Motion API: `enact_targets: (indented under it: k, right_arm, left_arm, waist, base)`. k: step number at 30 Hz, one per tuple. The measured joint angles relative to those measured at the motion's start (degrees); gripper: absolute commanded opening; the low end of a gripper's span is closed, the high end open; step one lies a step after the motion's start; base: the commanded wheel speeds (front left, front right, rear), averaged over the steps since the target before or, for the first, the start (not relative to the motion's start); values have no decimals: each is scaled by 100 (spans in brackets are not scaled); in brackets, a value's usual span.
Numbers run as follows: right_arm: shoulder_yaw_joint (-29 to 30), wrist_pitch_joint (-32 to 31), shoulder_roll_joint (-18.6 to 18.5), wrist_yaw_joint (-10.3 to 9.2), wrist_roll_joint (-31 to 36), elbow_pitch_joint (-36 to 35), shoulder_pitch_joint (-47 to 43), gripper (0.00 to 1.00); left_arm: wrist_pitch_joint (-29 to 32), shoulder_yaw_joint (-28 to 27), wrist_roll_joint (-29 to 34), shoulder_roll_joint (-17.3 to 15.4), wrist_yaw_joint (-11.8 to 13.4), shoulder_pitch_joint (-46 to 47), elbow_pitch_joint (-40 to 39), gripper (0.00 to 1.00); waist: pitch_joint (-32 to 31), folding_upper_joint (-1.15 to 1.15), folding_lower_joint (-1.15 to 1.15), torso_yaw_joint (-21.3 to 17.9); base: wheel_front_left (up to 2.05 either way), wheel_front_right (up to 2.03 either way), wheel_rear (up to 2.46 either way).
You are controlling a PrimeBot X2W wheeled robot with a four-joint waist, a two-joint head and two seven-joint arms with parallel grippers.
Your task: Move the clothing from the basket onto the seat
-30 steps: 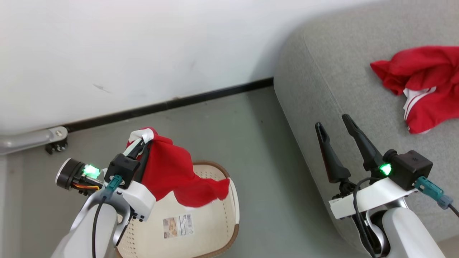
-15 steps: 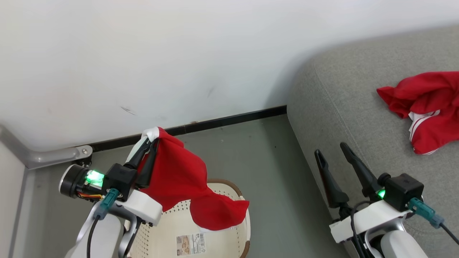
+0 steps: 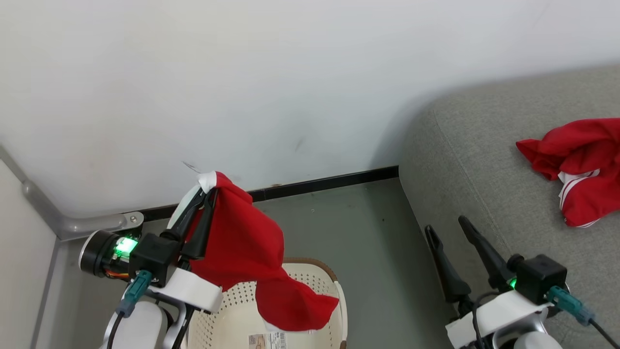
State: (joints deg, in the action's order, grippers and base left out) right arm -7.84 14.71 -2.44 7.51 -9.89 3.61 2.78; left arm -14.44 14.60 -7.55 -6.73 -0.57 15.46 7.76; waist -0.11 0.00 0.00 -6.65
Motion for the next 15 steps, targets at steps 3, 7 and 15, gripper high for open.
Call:
enact_targets:
  k: [3, 7, 15]
  right_arm:
    - [-5, 0, -1, 0, 0, 12, -82, 100]
    - [-13, 0, 0, 0, 0, 18, -151, 100]
    - [-37, 0, 1, 0, 1, 16, -175, 100]
  left_arm:
    - [0, -21, 0, 2, -20, -95, -113, 0]
    - [0, -79, 0, 4, -62, -175, -265, 0]
    - [0, -91, 10, 25, -135, -325, -528, 0]
  waist:
    - [-57, 0, 0, 18]
    - [-115, 0, 0, 32]
    - [-163, 0, 0, 43]
  base:
    - [0, 0, 0]
    - [0, 0, 0]
    - [0, 0, 0]
